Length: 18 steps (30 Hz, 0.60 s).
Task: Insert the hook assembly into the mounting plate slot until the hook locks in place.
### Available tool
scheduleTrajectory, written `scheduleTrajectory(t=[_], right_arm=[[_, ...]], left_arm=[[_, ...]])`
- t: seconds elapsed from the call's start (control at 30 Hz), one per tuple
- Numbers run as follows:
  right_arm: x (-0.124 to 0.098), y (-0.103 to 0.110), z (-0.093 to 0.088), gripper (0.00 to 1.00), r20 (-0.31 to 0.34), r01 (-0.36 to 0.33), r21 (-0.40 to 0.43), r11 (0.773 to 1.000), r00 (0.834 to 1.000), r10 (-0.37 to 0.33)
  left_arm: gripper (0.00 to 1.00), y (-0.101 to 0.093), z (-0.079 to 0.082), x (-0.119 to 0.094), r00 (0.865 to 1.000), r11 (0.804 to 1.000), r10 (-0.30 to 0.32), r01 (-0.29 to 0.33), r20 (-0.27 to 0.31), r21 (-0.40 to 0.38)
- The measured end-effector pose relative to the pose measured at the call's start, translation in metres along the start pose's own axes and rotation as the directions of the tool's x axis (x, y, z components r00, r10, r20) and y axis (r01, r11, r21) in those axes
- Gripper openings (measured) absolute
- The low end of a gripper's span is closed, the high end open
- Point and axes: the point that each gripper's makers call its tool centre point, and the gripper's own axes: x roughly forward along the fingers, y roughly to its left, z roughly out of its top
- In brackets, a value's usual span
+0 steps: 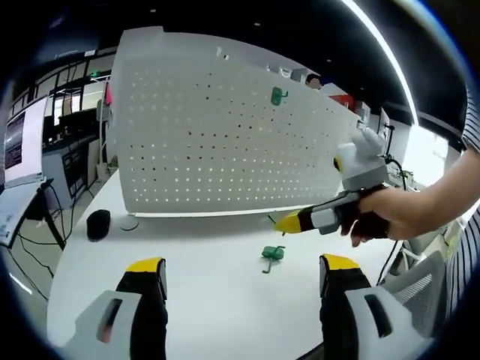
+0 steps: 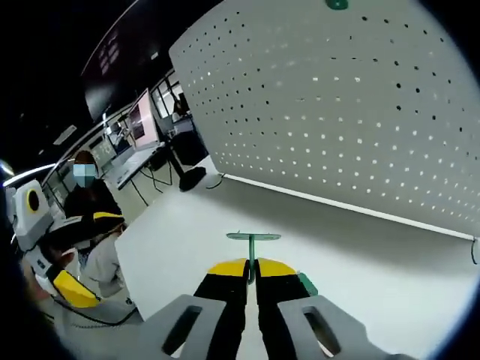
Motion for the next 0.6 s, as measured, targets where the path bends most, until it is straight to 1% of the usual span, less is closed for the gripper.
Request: scheduleTrajectory(t=[0.03, 0.1, 0.13, 0.17, 0.2, 0.23, 0.27, 0.37, 0.43, 0.5, 0.57, 0.6], right_arm=[[-0.003, 0.001, 0.0, 0.01, 0.0, -0.008, 0.017, 1.0, 1.0, 0.008], [-0.007, 0.002, -0.005, 0.01, -0.016, -0.022, 0.065, 0.998, 1.0, 0.023], [-0.01, 0.003, -0.009, 0.01, -0.033, -0.034, 0.125, 0.992, 0.999, 0.038], [-0.011, 0.004, -0.01, 0.01, -0.034, -0.045, 0.148, 0.988, 0.998, 0.051], [-0.013, 0.005, -0.01, 0.01, -0.031, -0.051, 0.161, 0.986, 0.998, 0.056], [-0.016, 0.003, -0.01, 0.01, -0.034, -0.049, 0.144, 0.988, 0.998, 0.054], [-0.018, 0.005, -0.01, 0.01, -0.032, -0.053, 0.145, 0.988, 0.998, 0.059], [-0.023, 0.01, -0.01, 0.01, -0.034, -0.076, 0.171, 0.982, 0.996, 0.083], [-0.027, 0.015, -0.008, 0.01, -0.029, -0.1, 0.221, 0.97, 0.994, 0.109], [-0.031, 0.018, -0.008, 0.01, -0.03, -0.117, 0.252, 0.96, 0.991, 0.129], [-0.035, 0.021, -0.007, 0.01, -0.029, -0.133, 0.269, 0.954, 0.989, 0.146], [-0.036, 0.024, -0.007, 0.01, -0.032, -0.146, 0.287, 0.947, 0.986, 0.161]], left_arm=[[0.84, 0.0, 0.0, 0.002, 1.0, 1.0, -0.01, 0.009, -0.012, -0.004], [0.82, -0.001, 0.005, 0.006, 1.0, 1.0, -0.019, 0.019, -0.001, 0.006], [0.81, -0.003, 0.007, 0.009, 1.0, 0.999, -0.031, 0.031, 0.0, 0.011], [0.81, -0.005, 0.008, 0.012, 0.999, 0.999, -0.043, 0.043, -0.005, 0.014], [0.8, -0.005, 0.009, 0.014, 0.999, 0.999, -0.05, 0.05, -0.01, 0.02], [0.8, -0.006, 0.01, 0.017, 0.998, 0.998, -0.056, 0.056, -0.01, 0.026], [0.79, -0.008, 0.011, 0.019, 0.998, 0.998, -0.063, 0.063, -0.011, 0.031], [0.77, -0.014, 0.018, 0.027, 0.995, 0.995, -0.097, 0.097, -0.007, 0.038], [0.75, -0.019, 0.022, 0.033, 0.992, 0.991, -0.123, 0.123, -0.003, 0.055], [0.72, -0.026, 0.024, 0.039, 0.988, 0.985, -0.151, 0.152, -0.013, 0.077], [0.66, -0.032, 0.023, 0.043, 0.982, 0.979, -0.186, 0.187, -0.023, 0.084], [0.62, -0.036, 0.023, 0.046, 0.977, 0.973, -0.212, 0.214, -0.03, 0.086]])
